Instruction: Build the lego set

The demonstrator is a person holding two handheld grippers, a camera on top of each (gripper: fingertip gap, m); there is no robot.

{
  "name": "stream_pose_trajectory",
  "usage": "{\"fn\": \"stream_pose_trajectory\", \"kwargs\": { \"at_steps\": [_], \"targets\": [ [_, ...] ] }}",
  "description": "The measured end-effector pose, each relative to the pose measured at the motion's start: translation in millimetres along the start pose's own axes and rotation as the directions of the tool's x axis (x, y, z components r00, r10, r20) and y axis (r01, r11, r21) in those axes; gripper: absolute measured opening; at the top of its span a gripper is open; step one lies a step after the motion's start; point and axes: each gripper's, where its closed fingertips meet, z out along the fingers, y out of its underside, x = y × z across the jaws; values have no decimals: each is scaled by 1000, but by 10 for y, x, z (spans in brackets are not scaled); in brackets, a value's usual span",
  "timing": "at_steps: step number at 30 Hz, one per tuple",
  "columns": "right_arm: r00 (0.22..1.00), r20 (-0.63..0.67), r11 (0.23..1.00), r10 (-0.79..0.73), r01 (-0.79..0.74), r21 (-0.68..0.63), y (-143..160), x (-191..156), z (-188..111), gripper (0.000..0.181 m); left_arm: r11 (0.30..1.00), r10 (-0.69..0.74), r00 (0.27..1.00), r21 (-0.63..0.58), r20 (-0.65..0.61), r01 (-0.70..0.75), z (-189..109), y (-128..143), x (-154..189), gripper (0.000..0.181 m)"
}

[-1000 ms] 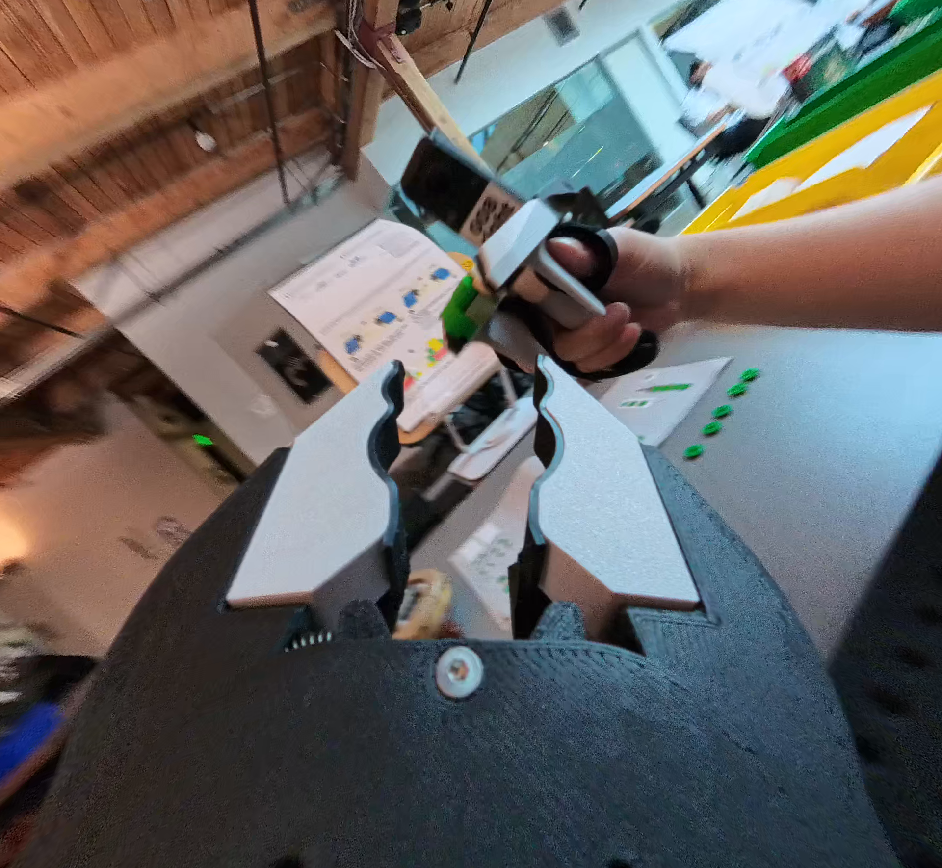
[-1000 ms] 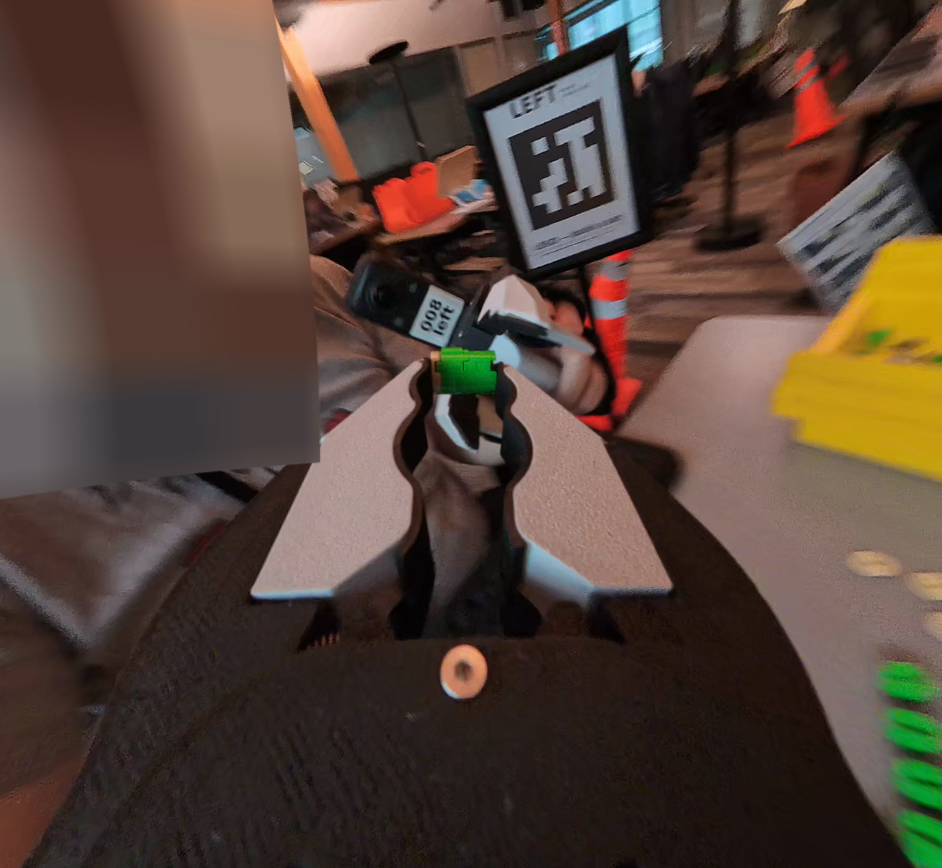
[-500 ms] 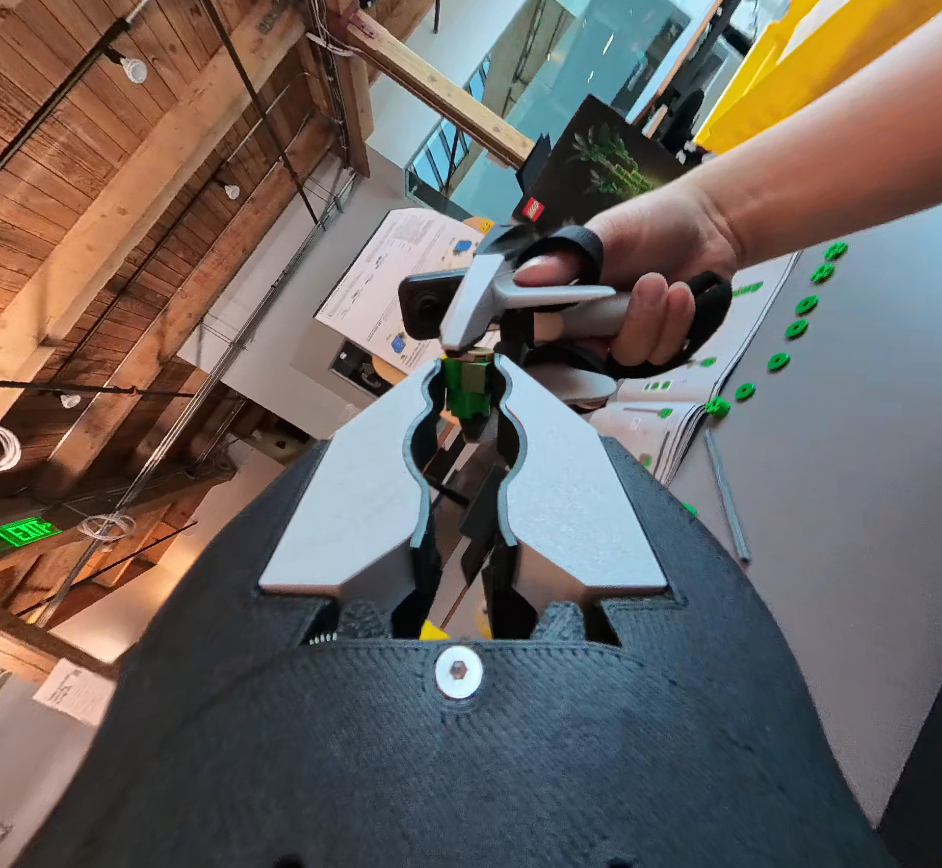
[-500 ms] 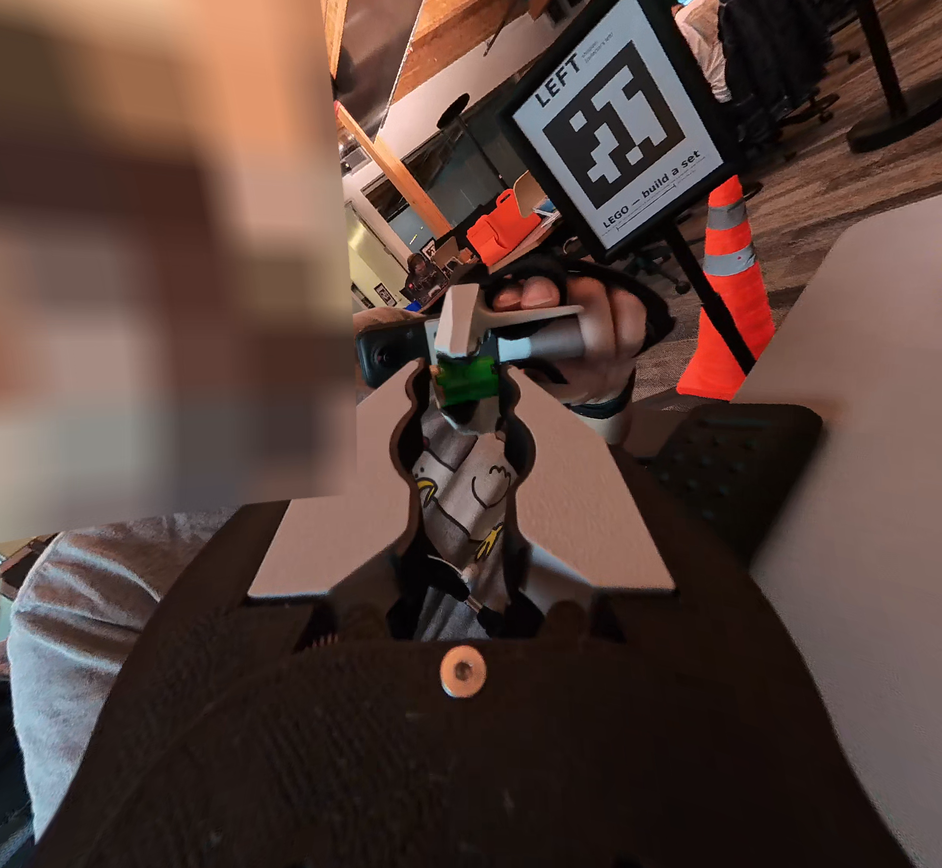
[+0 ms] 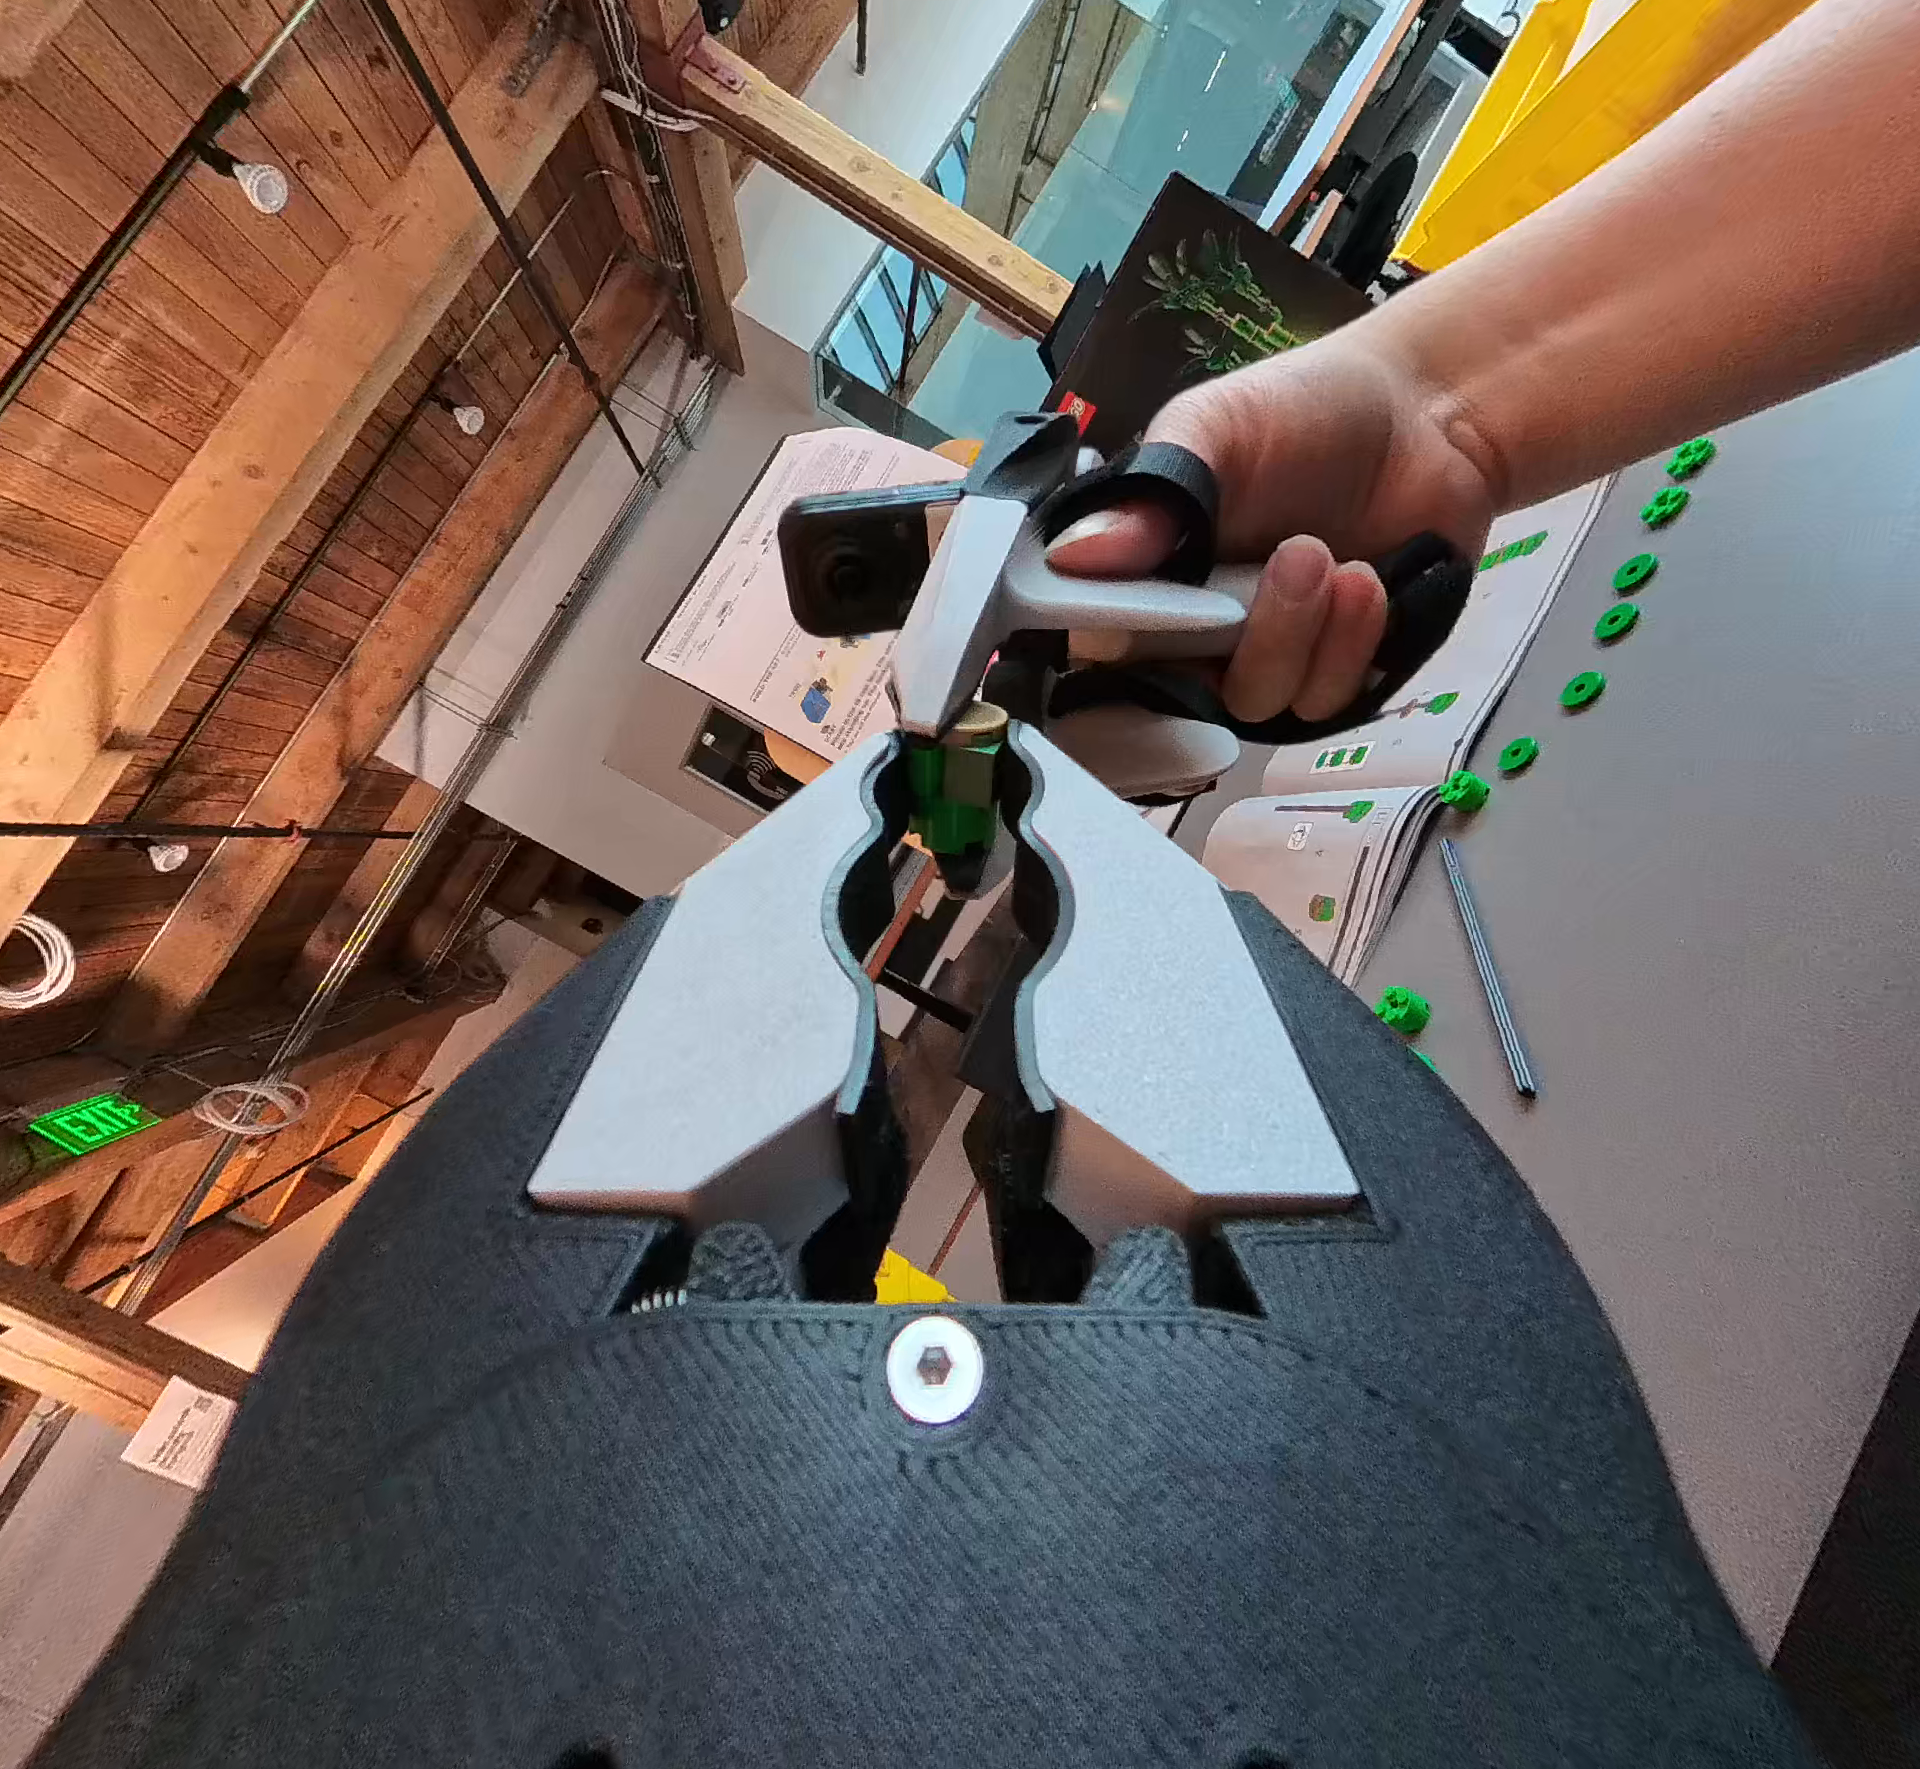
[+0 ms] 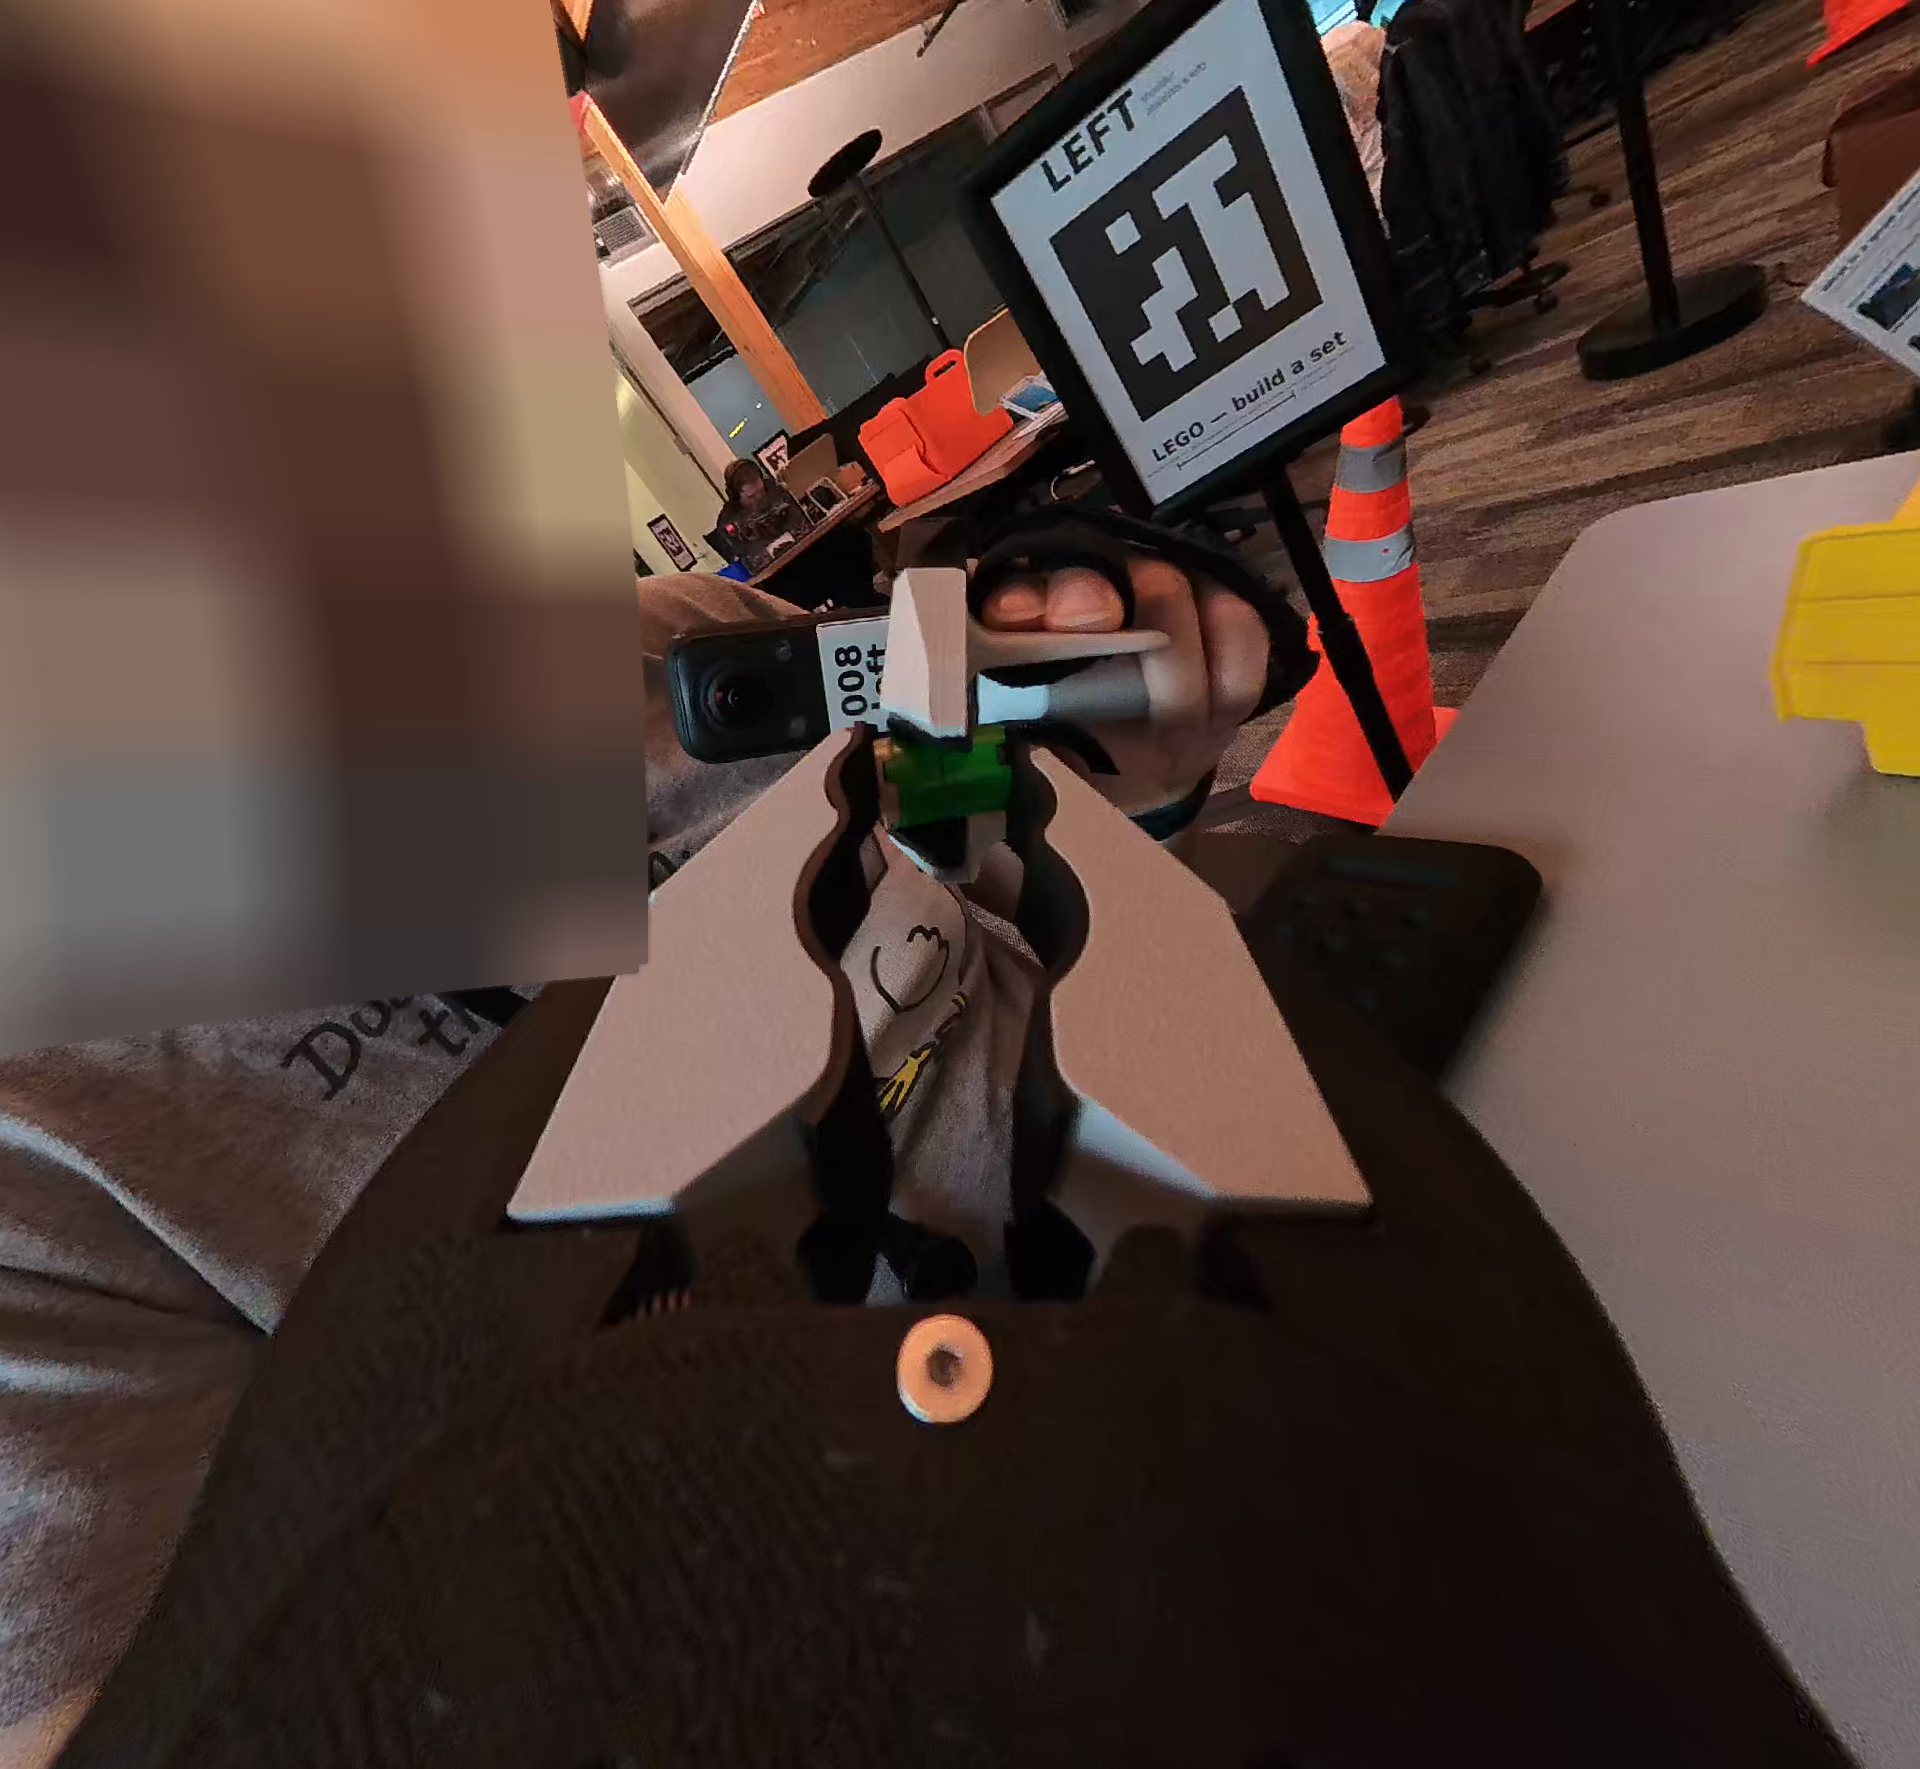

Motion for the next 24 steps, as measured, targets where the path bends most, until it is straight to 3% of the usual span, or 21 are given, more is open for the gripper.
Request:
{"fn": "stream_pose_trajectory", "kwargs": {
  "at_steps": [1,6,11,14,17,24],
  "targets": [
    [1000,12,1000,1,-1,1,2,-9,0,23,1000,1,1000,-1,-1,-1,0,-6,2,15],
    [996,83,999,-39,37,25,5,-51,-14,34,994,107,994,-15,22,-106,13,-17,-3,15],
    [989,32,986,-142,144,-88,174,-59,1,51,987,162,986,-20,35,-161,-11,-45,-8,15],
    [991,14,986,-134,135,-99,161,-50,49,49,973,229,973,-39,22,-228,-6,-11,53,16],
    [990,7,984,-139,139,-109,168,-35,76,26,965,263,965,-29,25,-262,-13,-34,83,16],
    [993,35,985,-115,119,-124,216,-46,101,26,958,286,958,1,15,-286,-48,-53,118,16]
  ]
}}
